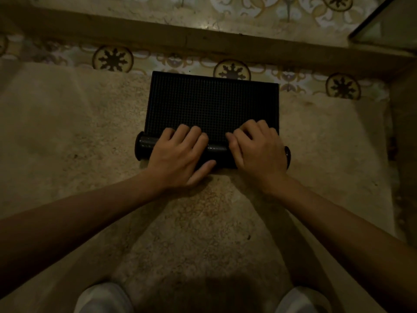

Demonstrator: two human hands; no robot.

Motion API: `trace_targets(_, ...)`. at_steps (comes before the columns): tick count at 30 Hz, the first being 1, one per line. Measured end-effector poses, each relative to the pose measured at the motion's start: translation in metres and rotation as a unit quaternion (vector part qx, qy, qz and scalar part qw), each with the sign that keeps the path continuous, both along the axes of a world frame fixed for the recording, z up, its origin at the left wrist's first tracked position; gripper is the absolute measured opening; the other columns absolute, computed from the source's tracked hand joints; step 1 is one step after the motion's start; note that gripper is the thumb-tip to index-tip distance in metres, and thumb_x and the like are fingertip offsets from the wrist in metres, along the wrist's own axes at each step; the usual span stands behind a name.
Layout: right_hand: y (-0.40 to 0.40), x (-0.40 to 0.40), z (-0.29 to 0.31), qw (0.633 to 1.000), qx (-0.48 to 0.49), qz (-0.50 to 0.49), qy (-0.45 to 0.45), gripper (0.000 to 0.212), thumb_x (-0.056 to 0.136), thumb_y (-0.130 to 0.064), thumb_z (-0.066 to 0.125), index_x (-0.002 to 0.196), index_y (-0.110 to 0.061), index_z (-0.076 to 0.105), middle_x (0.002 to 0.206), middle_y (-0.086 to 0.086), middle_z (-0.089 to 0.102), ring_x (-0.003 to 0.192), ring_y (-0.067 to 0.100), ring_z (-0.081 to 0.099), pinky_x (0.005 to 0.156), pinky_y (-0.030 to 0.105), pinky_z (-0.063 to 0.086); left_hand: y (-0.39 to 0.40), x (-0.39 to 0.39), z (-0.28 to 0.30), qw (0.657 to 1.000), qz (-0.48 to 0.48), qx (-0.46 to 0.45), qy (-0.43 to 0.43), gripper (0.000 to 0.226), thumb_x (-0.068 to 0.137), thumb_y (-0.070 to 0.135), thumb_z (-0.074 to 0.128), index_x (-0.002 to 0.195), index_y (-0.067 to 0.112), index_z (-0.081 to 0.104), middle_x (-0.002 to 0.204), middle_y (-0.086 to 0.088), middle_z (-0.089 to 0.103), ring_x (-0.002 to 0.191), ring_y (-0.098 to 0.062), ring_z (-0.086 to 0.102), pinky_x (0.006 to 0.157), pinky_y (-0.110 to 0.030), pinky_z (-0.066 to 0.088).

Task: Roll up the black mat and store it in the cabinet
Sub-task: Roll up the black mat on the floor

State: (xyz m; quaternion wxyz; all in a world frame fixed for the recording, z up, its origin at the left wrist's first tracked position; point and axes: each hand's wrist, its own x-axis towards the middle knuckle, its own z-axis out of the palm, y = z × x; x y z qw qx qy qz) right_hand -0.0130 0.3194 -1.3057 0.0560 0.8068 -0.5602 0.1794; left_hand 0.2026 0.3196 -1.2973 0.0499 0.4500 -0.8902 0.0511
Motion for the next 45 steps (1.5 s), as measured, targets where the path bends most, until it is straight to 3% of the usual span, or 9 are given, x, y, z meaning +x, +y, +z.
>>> trace_targets(11,-0.012,0.004,0.004,0.999,-0.007,0.004,0.033,0.038,0.108,-0.035,0.034,0.097,-0.009,0.059,0.09,0.012,0.06,0.079,0.03,0.052,0.066,0.043,0.039,-0.039,-0.009,0.016,0.999,0.018,-0.003,0.041,0.038,0.104,0.043,0.031,0.09,0.014,0.051,0.079,-0.004,0.056,0.063,-0.022,0.053,0.046,-0.029,0.023)
trace_targets(16,-0.045,0.001,0.013,1.0,0.007,0.009,0.011,0.036,0.107,-0.031,0.037,0.081,-0.015,0.056,0.072,0.003,0.054,0.062,0.021,0.049,0.05,0.031,0.027,-0.04,-0.008,0.01,0.999,0.013,-0.017,0.036,0.038,0.104,0.036,0.032,0.109,0.008,0.057,0.105,-0.015,0.057,0.089,-0.031,0.052,0.072,-0.042,0.038)
trace_targets(20,-0.06,0.0,0.018,0.998,0.061,0.012,-0.021,0.037,0.106,-0.036,0.039,0.074,-0.02,0.05,0.066,-0.007,0.042,0.057,0.016,0.045,0.046,0.029,0.028,-0.036,-0.006,0.003,1.0,0.025,-0.01,0.014,0.049,0.102,0.043,0.034,0.124,0.005,0.055,0.113,-0.018,0.056,0.094,-0.033,0.05,0.076,-0.044,0.038)
trace_targets(23,-0.065,0.003,0.019,1.0,0.026,0.009,0.008,0.04,0.106,-0.035,0.041,0.075,-0.016,0.057,0.068,0.003,0.054,0.067,0.024,0.052,0.054,0.034,0.031,-0.055,-0.01,0.008,1.0,0.017,-0.003,0.003,0.047,0.103,0.045,0.029,0.112,0.007,0.056,0.103,-0.013,0.057,0.088,-0.03,0.05,0.069,-0.04,0.037)
trace_targets(28,-0.052,0.007,0.008,0.999,-0.004,-0.032,0.006,0.036,0.104,-0.039,0.043,0.103,-0.009,0.063,0.096,0.014,0.061,0.085,0.033,0.054,0.067,0.042,0.04,-0.083,-0.011,0.013,0.999,-0.005,0.001,0.042,0.039,0.102,0.047,0.03,0.1,0.013,0.048,0.092,-0.007,0.056,0.078,-0.022,0.051,0.052,-0.031,0.027)
trace_targets(32,-0.063,0.007,0.008,0.999,0.014,-0.043,0.012,0.033,0.103,-0.036,0.039,0.104,-0.012,0.062,0.094,0.011,0.061,0.085,0.03,0.053,0.062,0.041,0.041,-0.085,-0.014,0.014,0.998,0.014,0.003,0.068,0.036,0.103,0.042,0.033,0.1,0.01,0.05,0.092,-0.01,0.057,0.079,-0.026,0.052,0.061,-0.034,0.032)
trace_targets(36,-0.088,0.003,0.013,0.997,0.061,-0.042,-0.032,0.024,0.102,-0.035,0.039,0.09,-0.02,0.053,0.078,-0.002,0.051,0.074,0.02,0.049,0.056,0.031,0.026,-0.076,-0.013,0.009,0.998,0.052,-0.012,0.031,0.044,0.102,0.042,0.03,0.114,0.008,0.055,0.112,-0.017,0.054,0.095,-0.033,0.049,0.079,-0.044,0.037)
trace_targets(39,-0.096,0.004,0.017,0.996,0.076,-0.039,-0.038,0.027,0.102,-0.036,0.038,0.087,-0.019,0.053,0.076,0.0,0.054,0.071,0.022,0.051,0.058,0.031,0.028,-0.081,-0.011,0.008,0.998,0.045,0.002,0.036,0.048,0.103,0.045,0.029,0.12,0.008,0.055,0.114,-0.018,0.055,0.097,-0.033,0.049,0.078,-0.044,0.038)
trace_targets(45,-0.077,0.013,0.007,0.999,-0.016,-0.044,0.018,0.029,0.103,-0.03,0.042,0.105,-0.01,0.063,0.103,0.012,0.064,0.093,0.031,0.055,0.076,0.043,0.037,-0.108,-0.011,0.01,0.999,0.014,-0.024,0.027,0.044,0.105,0.039,0.024,0.1,0.01,0.058,0.098,-0.011,0.06,0.084,-0.028,0.05,0.065,-0.04,0.039)
